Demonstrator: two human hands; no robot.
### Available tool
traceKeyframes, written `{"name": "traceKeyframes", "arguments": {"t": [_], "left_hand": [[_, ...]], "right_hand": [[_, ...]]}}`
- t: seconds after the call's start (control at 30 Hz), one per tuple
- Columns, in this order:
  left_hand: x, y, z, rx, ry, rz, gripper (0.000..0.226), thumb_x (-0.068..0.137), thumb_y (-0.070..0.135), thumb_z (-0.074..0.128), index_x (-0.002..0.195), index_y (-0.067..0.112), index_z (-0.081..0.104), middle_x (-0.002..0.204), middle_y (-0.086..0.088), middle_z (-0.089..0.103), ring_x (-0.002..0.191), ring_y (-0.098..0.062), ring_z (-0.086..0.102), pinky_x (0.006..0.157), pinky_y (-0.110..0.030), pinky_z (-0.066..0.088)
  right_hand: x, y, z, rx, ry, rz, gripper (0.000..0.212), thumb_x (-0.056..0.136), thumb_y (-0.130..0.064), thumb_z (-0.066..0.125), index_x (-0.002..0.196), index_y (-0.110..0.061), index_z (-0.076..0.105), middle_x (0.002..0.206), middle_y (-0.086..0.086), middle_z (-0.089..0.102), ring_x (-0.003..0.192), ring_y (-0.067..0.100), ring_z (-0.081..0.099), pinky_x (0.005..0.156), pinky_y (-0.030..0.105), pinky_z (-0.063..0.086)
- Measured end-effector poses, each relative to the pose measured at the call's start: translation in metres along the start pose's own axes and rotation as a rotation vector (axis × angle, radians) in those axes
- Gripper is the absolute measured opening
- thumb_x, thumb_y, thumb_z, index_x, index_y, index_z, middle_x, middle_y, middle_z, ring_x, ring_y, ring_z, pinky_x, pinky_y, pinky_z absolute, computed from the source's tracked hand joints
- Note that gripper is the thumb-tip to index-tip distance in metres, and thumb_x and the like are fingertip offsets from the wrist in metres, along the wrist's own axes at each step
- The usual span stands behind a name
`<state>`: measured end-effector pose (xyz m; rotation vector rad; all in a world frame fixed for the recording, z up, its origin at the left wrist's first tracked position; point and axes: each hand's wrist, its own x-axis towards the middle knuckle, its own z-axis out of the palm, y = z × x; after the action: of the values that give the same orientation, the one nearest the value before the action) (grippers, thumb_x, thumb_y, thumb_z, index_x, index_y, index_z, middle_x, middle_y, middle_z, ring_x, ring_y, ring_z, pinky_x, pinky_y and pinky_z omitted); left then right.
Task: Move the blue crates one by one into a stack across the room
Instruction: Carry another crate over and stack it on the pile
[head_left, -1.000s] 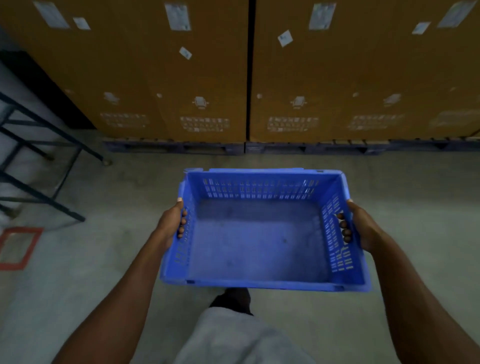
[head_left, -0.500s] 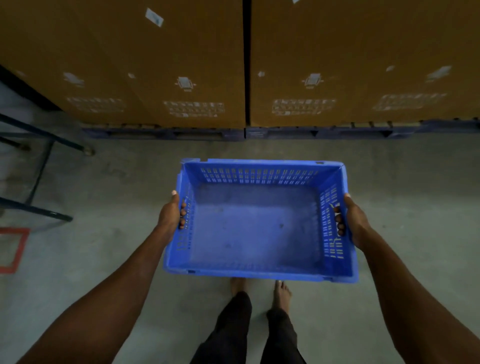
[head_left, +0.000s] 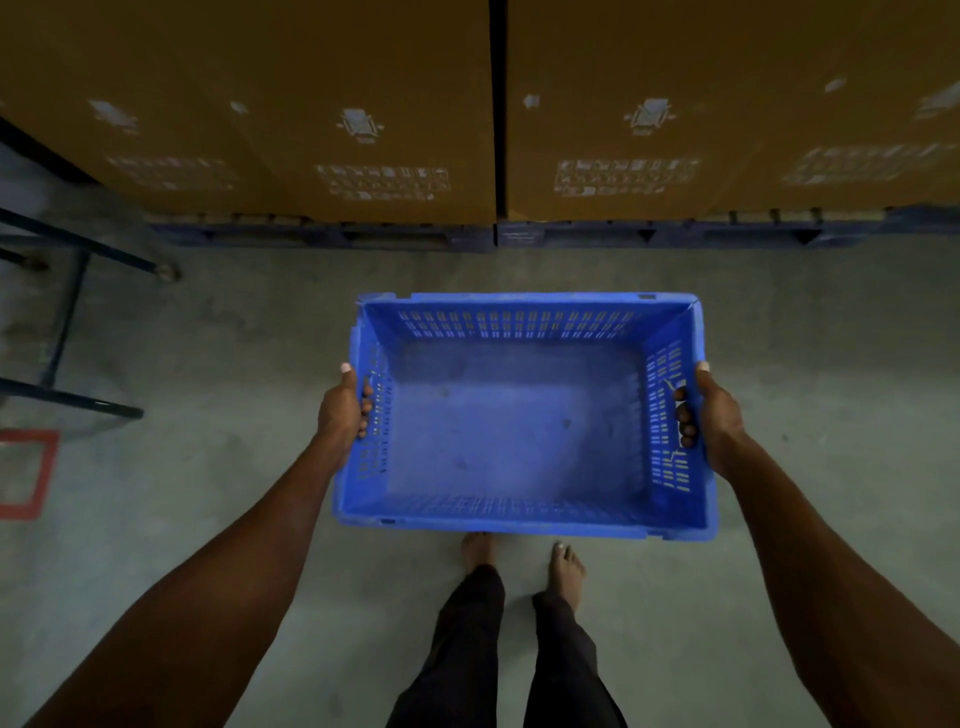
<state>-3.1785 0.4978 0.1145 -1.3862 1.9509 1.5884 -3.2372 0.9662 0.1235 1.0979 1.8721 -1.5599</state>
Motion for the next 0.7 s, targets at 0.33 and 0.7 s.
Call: {"name": "traceKeyframes", "arguments": {"t": [0.33,0.7], "left_hand": [[-0.006,-0.016,-0.007,-0.030,-0.022,0.002,0.059,0.101,0.066,0.029,0.073,0.019,0.050,0.056,0.002,0.040,0.040,-0.013,0.030,0.045,-0.025,0.027],[-0.007,-0.017,-0.007,-0.023,0.002,0.057,0.059,0.104,0.061,0.028,0.079,0.016,0.055,0.057,0.001,0.041,0.035,-0.009,0.032,0.037,-0.020,0.028]], "right_hand": [[-0.004,0.013,-0.001,-0.005,-0.010,0.001,0.057,0.094,-0.069,0.041,0.074,-0.016,0.052,0.056,0.003,0.040,0.041,0.017,0.032,0.038,0.024,0.029],[0.001,0.013,0.001,-0.018,-0.017,-0.012,0.061,0.094,-0.071,0.037,0.078,-0.015,0.054,0.054,0.003,0.043,0.035,0.015,0.033,0.035,0.021,0.029]]}}
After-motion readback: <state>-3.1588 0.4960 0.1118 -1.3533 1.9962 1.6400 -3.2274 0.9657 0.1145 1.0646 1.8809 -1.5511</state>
